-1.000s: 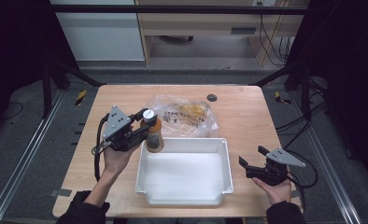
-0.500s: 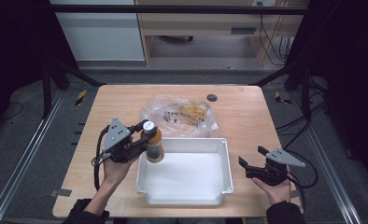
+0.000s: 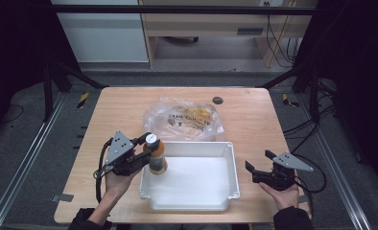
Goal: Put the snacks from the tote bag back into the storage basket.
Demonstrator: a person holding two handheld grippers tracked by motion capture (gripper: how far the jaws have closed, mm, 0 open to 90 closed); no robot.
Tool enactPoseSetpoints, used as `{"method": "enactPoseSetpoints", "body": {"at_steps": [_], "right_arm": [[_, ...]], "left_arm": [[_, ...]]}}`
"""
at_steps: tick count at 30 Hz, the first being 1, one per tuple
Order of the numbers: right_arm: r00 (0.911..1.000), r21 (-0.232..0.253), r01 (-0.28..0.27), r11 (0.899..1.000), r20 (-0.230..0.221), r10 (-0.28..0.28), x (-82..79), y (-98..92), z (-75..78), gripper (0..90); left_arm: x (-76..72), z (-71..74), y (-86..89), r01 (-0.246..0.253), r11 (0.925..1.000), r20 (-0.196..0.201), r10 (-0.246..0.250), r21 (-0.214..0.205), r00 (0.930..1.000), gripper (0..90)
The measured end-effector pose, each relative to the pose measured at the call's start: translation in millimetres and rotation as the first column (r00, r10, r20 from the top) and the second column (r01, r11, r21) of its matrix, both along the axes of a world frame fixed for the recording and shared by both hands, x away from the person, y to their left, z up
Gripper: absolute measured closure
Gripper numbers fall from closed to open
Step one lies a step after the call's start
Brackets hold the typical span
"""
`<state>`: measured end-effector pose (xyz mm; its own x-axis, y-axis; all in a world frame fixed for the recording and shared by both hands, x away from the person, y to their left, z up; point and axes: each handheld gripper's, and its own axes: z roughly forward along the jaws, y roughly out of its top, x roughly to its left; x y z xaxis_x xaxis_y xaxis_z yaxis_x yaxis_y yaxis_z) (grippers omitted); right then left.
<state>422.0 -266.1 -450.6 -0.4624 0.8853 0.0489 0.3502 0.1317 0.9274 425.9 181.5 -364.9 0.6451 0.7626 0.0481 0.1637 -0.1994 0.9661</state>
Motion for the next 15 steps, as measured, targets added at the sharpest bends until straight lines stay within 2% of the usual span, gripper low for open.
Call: {"method": "enactPoseSetpoints", "body": {"at_steps": [15], "right_arm": [[1.0000,-0.005,-0.003,1.000,0.004,0.003,-0.2,-0.1,0.0,11.7]], "left_arm": [[-1.8,-20.2,-0.1,-0.005,0.9994,-0.042,0.006,0.033,0.9991,59.0]]}}
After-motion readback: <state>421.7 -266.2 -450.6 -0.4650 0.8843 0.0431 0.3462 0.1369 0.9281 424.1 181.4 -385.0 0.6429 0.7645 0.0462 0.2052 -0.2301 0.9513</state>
